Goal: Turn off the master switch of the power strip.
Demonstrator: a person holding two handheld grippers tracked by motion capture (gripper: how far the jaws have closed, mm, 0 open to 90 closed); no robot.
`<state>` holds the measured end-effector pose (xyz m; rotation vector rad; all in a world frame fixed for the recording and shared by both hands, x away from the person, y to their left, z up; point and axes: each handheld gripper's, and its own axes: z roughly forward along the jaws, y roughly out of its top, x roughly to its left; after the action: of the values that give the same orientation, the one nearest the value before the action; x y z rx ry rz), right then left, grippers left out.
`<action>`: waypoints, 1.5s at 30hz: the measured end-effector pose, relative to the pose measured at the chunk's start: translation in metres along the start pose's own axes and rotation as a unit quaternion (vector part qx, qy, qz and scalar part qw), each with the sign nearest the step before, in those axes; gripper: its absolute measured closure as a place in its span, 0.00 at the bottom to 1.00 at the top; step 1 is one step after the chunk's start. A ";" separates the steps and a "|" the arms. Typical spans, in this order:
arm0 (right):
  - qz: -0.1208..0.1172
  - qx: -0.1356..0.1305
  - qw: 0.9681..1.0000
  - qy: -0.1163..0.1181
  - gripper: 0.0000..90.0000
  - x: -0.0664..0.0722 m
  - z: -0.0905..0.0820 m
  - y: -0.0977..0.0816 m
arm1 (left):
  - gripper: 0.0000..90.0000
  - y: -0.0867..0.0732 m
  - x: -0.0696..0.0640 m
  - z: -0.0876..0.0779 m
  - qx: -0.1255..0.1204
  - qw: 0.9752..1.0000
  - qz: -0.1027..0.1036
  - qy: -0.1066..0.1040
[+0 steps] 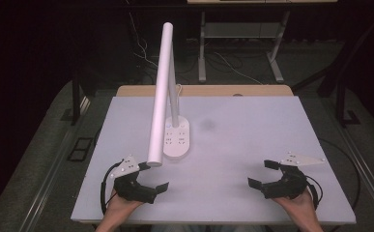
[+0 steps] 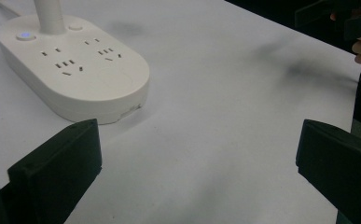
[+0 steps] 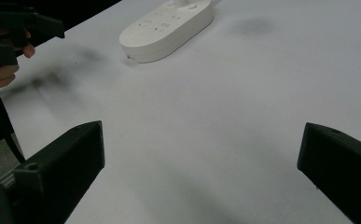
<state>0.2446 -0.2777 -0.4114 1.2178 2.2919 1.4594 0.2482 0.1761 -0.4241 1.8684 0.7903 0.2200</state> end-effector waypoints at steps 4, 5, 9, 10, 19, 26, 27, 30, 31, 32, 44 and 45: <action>0.000 0.001 1.000 0.000 0.00 0.000 0.000 0.000 | 0.00 0.000 0.000 0.000 0.000 1.000 0.000 0.000; -0.001 0.001 1.000 0.000 0.00 0.000 -0.001 0.000 | 0.00 0.000 0.000 0.000 -0.001 1.000 0.000 0.000; -0.003 -0.002 1.000 -0.001 0.00 -0.001 -0.001 -0.001 | 0.00 0.000 0.000 0.000 0.000 1.000 -0.001 -0.001; -0.001 -0.001 1.000 -0.001 0.00 -0.001 -0.001 -0.001 | 0.00 0.000 0.000 -0.001 0.002 1.000 -0.001 -0.002; -0.003 -0.001 1.000 0.000 0.00 -0.001 -0.001 -0.001 | 0.00 0.000 0.001 0.000 0.007 1.000 -0.003 0.000; -0.005 0.001 1.000 0.003 0.00 -0.001 -0.001 -0.001 | 0.00 0.000 0.001 0.000 0.012 1.000 -0.005 0.000; -0.005 0.001 1.000 0.003 0.00 -0.001 -0.001 -0.001 | 0.00 0.000 0.001 0.000 0.012 1.000 -0.005 0.000; -0.005 0.004 1.000 0.004 0.00 0.000 -0.002 -0.001 | 0.00 0.001 0.000 0.001 0.021 1.000 -0.003 0.000; -0.006 0.005 1.000 0.005 0.00 -0.001 -0.002 -0.001 | 0.00 0.001 0.000 0.001 0.021 1.000 -0.003 0.001; -0.006 0.005 1.000 0.005 0.00 -0.001 -0.001 -0.001 | 0.00 0.001 0.000 0.001 0.021 1.000 -0.003 0.001; -0.007 0.007 1.000 0.005 0.00 0.000 -0.002 -0.001 | 0.00 0.009 0.001 -0.002 0.037 0.999 0.003 -0.002; -0.007 0.007 1.000 0.005 0.00 0.000 -0.002 -0.001 | 0.00 0.010 0.001 -0.002 0.039 0.999 0.001 -0.002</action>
<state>0.2436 -0.2793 -0.4115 1.1975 2.3167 1.4506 0.2519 0.1759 -0.4146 1.9423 0.8048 0.1894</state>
